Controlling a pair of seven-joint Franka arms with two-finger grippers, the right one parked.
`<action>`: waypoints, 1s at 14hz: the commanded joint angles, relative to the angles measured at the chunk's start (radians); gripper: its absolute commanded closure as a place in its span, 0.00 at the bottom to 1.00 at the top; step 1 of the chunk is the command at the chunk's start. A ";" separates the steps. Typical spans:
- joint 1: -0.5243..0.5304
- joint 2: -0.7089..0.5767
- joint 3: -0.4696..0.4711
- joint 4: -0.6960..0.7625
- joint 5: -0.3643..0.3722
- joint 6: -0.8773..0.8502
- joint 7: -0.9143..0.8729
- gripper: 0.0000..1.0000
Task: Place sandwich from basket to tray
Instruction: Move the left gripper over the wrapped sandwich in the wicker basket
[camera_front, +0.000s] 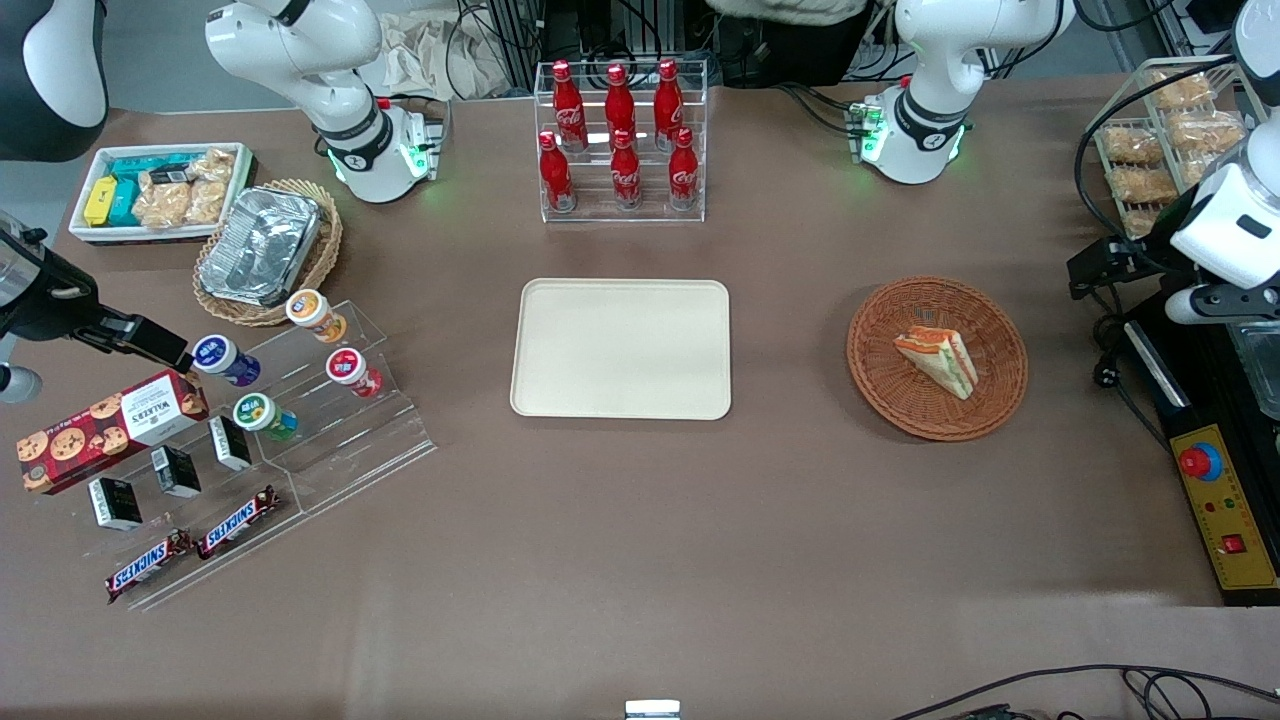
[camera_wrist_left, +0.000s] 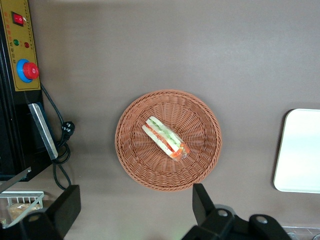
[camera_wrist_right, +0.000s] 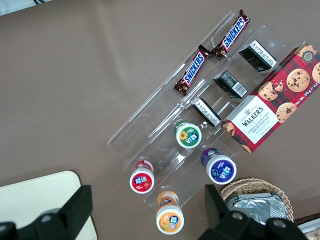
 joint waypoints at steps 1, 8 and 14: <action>0.002 0.009 -0.004 0.026 -0.006 -0.011 0.004 0.01; 0.011 -0.098 -0.001 -0.119 -0.006 -0.022 0.004 0.01; 0.004 -0.348 -0.003 -0.637 -0.047 0.330 -0.121 0.00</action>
